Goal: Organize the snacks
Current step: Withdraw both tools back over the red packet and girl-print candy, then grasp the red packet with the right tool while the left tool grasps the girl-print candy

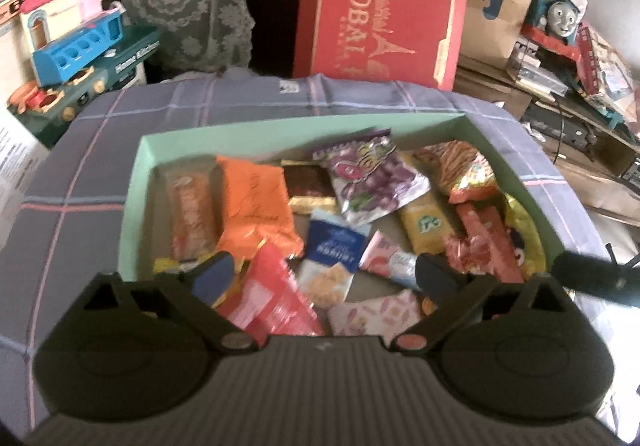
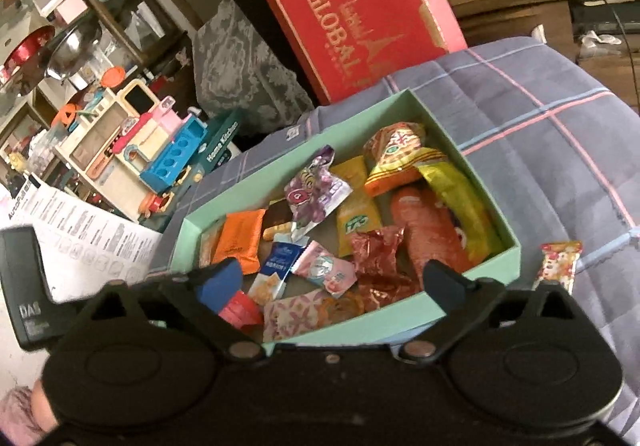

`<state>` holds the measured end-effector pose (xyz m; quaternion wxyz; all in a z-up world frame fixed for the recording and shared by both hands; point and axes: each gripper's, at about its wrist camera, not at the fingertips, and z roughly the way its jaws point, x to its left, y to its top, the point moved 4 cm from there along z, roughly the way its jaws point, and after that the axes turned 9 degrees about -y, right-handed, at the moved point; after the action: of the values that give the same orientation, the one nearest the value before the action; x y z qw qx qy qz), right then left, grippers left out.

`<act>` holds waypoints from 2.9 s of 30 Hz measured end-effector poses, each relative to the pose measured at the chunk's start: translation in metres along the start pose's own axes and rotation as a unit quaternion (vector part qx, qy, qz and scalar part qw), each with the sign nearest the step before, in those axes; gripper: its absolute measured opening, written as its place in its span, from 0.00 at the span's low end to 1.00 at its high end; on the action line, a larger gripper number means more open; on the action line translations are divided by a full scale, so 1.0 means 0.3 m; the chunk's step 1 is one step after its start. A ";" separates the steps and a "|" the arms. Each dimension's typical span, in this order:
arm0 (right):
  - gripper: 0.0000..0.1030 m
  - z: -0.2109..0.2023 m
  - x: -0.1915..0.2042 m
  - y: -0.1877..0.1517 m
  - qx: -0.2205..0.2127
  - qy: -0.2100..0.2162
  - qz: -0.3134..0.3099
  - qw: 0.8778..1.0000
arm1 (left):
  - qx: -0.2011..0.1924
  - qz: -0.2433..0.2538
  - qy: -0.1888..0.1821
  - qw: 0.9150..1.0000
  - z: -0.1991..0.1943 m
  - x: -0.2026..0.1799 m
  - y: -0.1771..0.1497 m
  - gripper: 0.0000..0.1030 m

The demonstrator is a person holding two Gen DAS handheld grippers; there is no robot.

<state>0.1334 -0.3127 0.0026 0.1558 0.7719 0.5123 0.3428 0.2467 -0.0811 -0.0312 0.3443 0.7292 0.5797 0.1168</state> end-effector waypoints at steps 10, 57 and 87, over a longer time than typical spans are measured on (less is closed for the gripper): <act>1.00 -0.053 -0.023 -0.011 -0.014 -0.007 0.003 1.000 | -0.001 0.007 -0.006 1.000 -0.077 -0.030 -0.070 1.00; 0.39 0.136 0.145 -0.361 0.147 -0.054 -0.096 0.983 | 0.069 -0.051 0.000 0.996 -0.154 0.137 -0.470 1.00; 0.31 0.055 0.013 -0.377 0.078 -0.078 -0.144 0.983 | 0.088 0.081 0.003 0.993 -0.069 -0.121 -0.450 0.28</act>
<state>0.0684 -0.2591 -0.0749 0.1824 0.7245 0.6291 0.2145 0.1208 -0.0948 -0.0936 0.2665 0.8008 0.5279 0.0945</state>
